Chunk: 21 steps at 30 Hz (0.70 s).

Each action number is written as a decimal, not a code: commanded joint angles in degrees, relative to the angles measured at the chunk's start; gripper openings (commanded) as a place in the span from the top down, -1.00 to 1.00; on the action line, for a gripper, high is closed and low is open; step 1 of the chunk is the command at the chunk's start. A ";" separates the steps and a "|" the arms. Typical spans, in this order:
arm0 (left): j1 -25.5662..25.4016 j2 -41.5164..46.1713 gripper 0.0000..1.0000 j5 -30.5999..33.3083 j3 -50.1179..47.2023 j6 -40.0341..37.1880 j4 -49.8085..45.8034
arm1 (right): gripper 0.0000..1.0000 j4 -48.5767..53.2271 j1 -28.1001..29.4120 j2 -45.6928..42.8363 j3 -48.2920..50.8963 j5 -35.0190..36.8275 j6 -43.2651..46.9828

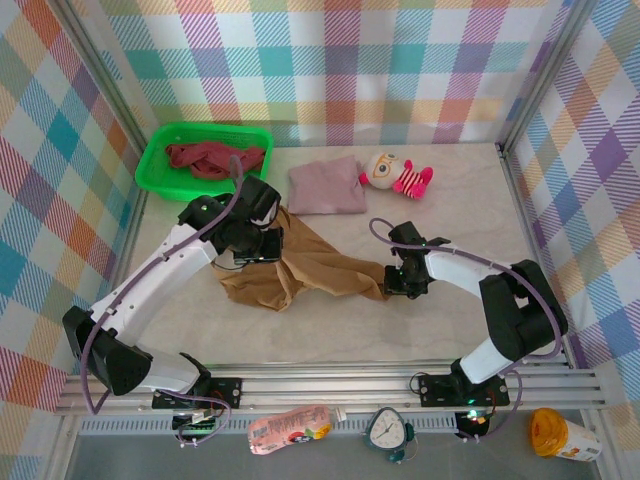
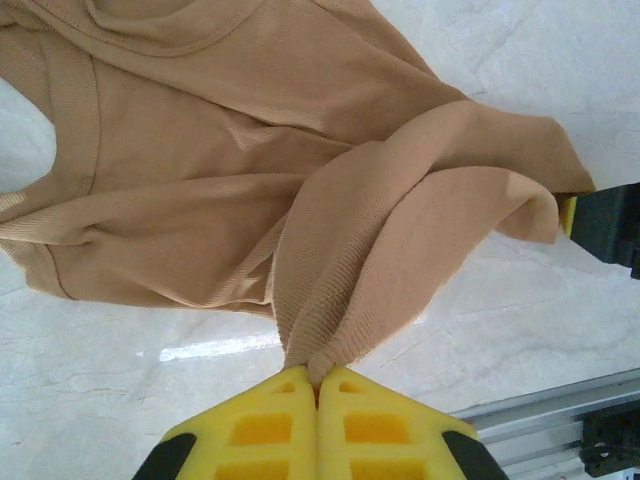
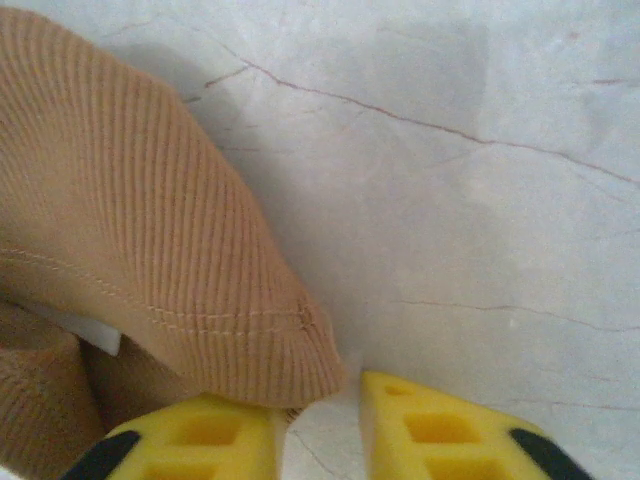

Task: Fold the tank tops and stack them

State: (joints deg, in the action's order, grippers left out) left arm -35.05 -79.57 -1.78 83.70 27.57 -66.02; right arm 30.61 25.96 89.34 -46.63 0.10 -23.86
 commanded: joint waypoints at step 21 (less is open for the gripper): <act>0.86 7.50 1.00 2.96 16.63 -8.85 -1.86 | 1.00 -3.76 -3.37 -14.53 -12.85 9.60 17.59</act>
State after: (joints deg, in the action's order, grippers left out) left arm -34.92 -72.84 0.10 95.44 23.09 -67.81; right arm 26.26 23.46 78.13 -55.18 7.31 -11.99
